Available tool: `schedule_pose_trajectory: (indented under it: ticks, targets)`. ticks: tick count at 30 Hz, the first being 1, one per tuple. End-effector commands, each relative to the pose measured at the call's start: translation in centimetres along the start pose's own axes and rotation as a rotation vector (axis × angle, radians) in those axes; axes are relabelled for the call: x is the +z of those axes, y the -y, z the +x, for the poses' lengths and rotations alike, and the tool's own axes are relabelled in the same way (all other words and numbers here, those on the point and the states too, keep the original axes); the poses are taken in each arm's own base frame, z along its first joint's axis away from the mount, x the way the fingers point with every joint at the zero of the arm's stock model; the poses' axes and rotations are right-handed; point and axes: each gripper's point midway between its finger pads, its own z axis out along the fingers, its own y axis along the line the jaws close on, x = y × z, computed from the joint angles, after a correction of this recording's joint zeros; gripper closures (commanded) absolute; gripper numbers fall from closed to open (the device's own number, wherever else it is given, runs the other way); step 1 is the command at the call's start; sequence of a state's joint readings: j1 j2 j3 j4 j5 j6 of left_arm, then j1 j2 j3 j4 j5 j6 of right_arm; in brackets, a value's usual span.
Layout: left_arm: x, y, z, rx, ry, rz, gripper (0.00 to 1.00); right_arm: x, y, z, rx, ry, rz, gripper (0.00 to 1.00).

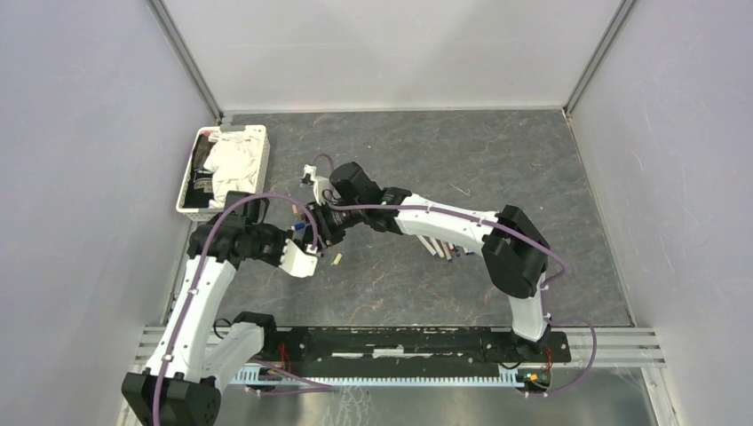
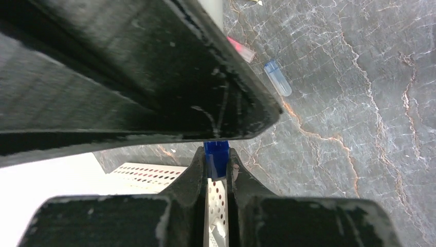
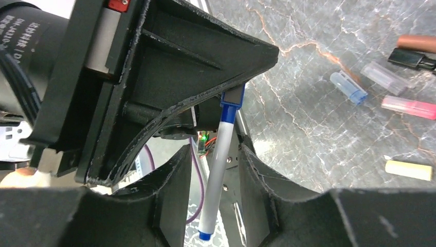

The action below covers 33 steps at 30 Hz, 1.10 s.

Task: Open the pen caps
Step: Open the pen cap from the pen.

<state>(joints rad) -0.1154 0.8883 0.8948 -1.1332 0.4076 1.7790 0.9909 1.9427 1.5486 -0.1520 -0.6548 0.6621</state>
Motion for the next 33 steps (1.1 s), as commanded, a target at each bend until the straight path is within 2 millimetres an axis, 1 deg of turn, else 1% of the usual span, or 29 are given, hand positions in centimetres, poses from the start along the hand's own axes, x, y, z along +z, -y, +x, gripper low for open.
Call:
schedule_pose_trajectory:
  ticks: [1,3,5,7,8,9,12,14,18,21,24,29,31,33]
  targets:
    - [0.1,-0.9,0.4,0.083,-0.029,-0.030,0.98,0.7,-1.6,-1.2,-0.009,0.014,-0.066,0.60]
    - [0.2,-1.0,0.3,0.092,-0.030,-0.038,0.98,0.9,-1.5,-1.1,-0.003,0.012,-0.066,0.69]
    - [0.1,-1.2,0.4,0.106,-0.039,-0.050,0.98,1.0,-1.1,-1.0,0.004,0.012,-0.058,0.85]
    - [0.2,-1.4,0.7,0.121,-0.060,-0.065,0.98,0.7,-0.4,-0.9,0.011,0.015,-0.039,0.98]
    - [0.2,-1.5,1.0,0.132,-0.078,-0.071,0.98,0.5,0.0,-0.8,0.016,0.017,-0.029,1.00]
    - [0.3,-1.5,1.4,0.140,-0.095,-0.075,0.98,0.1,0.3,-0.7,0.020,0.020,-0.021,1.00]
    - [0.3,-2.2,2.5,0.149,-0.151,-0.101,0.98,-1.0,1.5,0.6,0.033,0.010,-0.002,1.00]
    - [0.4,-2.6,3.3,0.129,-0.188,-0.110,0.98,-1.9,2.4,1.9,0.039,-0.011,0.007,1.00]
    - [0.8,-3.6,5.6,0.061,-0.279,-0.117,0.98,-3.9,4.6,5.3,0.060,-0.046,0.046,1.00]
    - [1.2,-3.8,6.8,0.020,-0.325,-0.112,0.98,-5.6,5.9,6.7,0.070,-0.046,0.073,1.00]
    - [1.8,-3.5,7.5,0.008,-0.346,-0.103,0.98,-7.4,6.8,7.1,0.078,-0.018,0.082,1.00]
    - [2.5,-3.3,8.4,0.008,-0.383,-0.100,0.98,-9.4,7.8,7.9,0.081,-0.016,0.105,1.00]
    - [2.6,-3.7,8.1,-0.020,-0.361,-0.119,0.98,-10.3,9.2,8.1,0.060,-0.012,0.169,1.00]
    - [2.8,-4.1,6.7,-0.114,-0.272,-0.129,0.98,-12.1,12.1,7.3,-0.011,0.021,0.379,1.00]
